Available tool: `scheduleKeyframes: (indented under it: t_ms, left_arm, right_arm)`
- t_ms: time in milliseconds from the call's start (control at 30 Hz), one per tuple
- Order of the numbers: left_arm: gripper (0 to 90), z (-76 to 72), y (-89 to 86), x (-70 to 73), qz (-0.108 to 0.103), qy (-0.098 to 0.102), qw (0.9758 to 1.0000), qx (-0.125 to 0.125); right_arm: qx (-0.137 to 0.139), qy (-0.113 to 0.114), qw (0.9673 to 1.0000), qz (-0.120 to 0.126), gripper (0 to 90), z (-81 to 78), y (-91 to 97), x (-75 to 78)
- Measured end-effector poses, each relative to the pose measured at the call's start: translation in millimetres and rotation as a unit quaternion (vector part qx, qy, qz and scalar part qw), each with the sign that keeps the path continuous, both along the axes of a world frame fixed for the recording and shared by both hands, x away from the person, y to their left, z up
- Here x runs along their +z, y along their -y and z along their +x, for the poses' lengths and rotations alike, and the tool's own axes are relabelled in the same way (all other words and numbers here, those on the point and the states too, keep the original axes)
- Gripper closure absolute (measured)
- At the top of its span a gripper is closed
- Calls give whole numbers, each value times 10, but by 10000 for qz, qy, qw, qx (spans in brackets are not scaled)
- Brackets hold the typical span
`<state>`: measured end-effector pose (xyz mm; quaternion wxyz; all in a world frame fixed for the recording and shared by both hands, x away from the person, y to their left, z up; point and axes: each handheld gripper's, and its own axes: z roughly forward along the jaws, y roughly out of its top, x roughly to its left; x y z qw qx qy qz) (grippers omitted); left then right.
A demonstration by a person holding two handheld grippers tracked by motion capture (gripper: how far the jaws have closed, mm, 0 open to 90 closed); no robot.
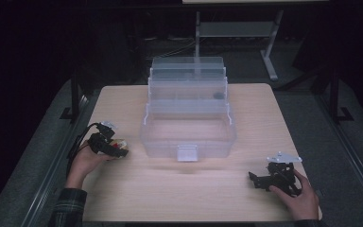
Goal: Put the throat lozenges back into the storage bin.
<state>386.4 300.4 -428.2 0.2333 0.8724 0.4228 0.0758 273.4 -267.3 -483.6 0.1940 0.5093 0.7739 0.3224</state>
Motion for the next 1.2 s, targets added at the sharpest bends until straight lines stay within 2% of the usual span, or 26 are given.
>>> scheduleKeyframes:
  t_ms: [567,967,1200]
  left_arm:
    - [195,-60,45,179,-163,174,9997,-50]
    - [195,-115,93,382,-293,262,9990,-211]
    - [195,-133,125,486,-295,307,9985,-334]
  right_arm:
    - [1,0,10000,-1,0,0,0,0]
    - [1,1,10000,-2,0,0,0,0]
    - [0,0,10000,-1,0,0,0,0]
